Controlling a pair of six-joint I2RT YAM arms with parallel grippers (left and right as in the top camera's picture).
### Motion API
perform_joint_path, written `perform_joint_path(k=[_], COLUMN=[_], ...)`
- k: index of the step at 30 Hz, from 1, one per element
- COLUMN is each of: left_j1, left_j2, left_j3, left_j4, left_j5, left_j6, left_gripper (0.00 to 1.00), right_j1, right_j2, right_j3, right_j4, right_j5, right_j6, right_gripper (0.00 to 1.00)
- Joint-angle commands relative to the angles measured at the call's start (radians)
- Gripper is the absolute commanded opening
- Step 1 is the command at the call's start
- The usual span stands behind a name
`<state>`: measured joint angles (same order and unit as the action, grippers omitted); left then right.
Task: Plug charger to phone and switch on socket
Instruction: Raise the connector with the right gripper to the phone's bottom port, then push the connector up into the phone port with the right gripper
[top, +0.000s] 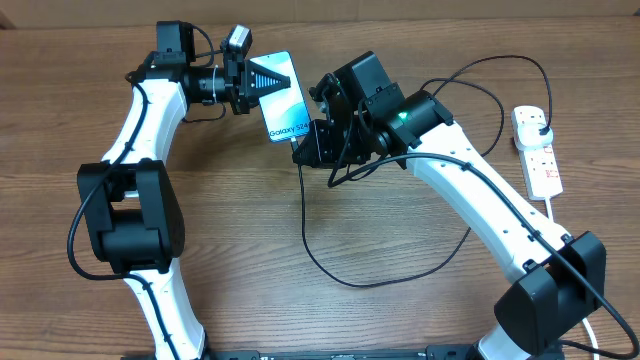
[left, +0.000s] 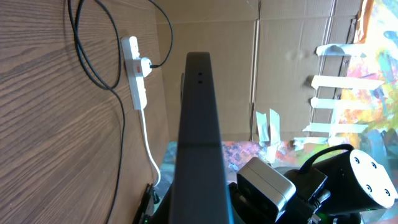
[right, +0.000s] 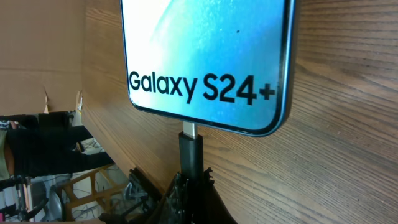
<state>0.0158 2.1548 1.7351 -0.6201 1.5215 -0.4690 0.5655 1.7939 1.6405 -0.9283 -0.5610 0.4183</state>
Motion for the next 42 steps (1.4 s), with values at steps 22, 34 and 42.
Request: perform_joint_path(k=[22, 34, 42], left_j1=[-0.035, -0.035, -0.034], left_j2=[-0.001, -0.001, -0.001], left_j3=[0.014, 0.014, 0.014], left_j4=[0.0, 0.0, 0.0], left_j5=[0.059, 0.059, 0.059], left_j6=[-0.01, -0.01, -0.01], left_gripper=[0.04, 0.04, 0.04], right_j1=[-0.012, -0.057, -0.071], right_j2=[0.004, 0.004, 0.004], right_j3=[-0.005, -0.005, -0.005], right_j4=[0.042, 0.041, 0.04], right_j5=[0.029, 0.029, 0.029], right_j6=[0.056, 0.068, 0.045], right_gripper=[0.04, 0.04, 0.04])
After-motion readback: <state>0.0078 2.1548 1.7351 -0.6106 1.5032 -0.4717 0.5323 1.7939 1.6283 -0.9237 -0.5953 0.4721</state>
